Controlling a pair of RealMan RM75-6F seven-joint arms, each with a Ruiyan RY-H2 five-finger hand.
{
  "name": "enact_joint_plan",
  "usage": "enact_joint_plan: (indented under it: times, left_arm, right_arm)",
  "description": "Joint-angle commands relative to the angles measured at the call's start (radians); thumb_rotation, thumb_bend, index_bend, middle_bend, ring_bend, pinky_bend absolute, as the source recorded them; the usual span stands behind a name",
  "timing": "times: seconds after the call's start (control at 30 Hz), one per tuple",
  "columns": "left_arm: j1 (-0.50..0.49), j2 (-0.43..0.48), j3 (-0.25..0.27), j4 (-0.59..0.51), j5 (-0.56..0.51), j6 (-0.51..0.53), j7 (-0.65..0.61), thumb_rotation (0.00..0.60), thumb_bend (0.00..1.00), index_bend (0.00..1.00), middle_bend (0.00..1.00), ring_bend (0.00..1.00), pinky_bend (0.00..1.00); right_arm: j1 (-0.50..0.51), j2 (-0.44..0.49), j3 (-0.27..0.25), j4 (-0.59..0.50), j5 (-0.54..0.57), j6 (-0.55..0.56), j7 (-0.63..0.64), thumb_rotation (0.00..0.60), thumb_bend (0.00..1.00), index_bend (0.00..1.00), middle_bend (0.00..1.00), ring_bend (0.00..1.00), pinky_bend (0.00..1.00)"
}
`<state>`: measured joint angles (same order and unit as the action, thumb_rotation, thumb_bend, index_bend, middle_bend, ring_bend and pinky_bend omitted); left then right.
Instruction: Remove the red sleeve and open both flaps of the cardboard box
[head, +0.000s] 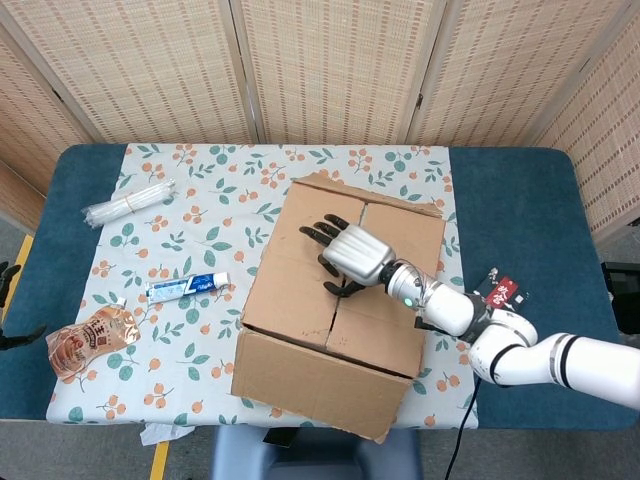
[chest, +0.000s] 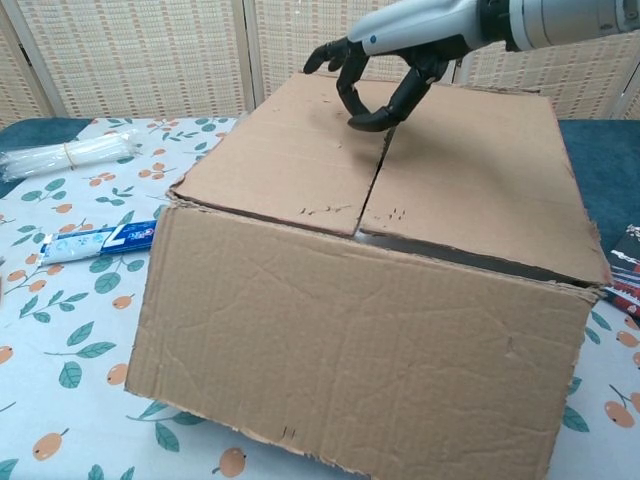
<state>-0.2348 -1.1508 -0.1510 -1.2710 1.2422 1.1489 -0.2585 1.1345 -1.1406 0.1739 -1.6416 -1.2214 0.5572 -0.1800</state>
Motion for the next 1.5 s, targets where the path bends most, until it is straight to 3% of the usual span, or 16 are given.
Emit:
enact_joint_plan:
  times: [0.03, 0.53, 1.1, 1.5]
  left_arm:
    - [0.001, 0.001, 0.000, 0.001, 0.002, 0.000, -0.003, 0.600, 0.25, 0.00, 0.00, 0.00, 0.00]
    - [0.005, 0.007, -0.001, 0.003, 0.006, 0.005, -0.026, 0.600, 0.25, 0.00, 0.00, 0.00, 0.00]
    - [0.009, 0.007, -0.001, -0.005, 0.006, 0.019, -0.007, 0.600, 0.25, 0.00, 0.00, 0.00, 0.00]
    - [0.009, 0.005, 0.000, -0.013, 0.005, 0.023, 0.017, 0.600, 0.25, 0.00, 0.00, 0.00, 0.00]
  right_arm:
    - [0.017, -0.017, -0.008, 0.014, 0.027, -0.011, -0.027, 0.331, 0.51, 0.56, 0.03, 0.03, 0.00]
    - [0.066, -0.059, -0.040, 0.057, 0.111, -0.029, -0.112, 0.332, 0.51, 0.56, 0.03, 0.02, 0.00]
    - [0.066, 0.052, -0.100, -0.072, 0.229, 0.044, -0.230, 0.331, 0.52, 0.58, 0.04, 0.03, 0.00]
    - [0.031, 0.156, -0.093, -0.196, 0.250, 0.139, -0.256, 0.330, 0.53, 0.58, 0.04, 0.02, 0.00]
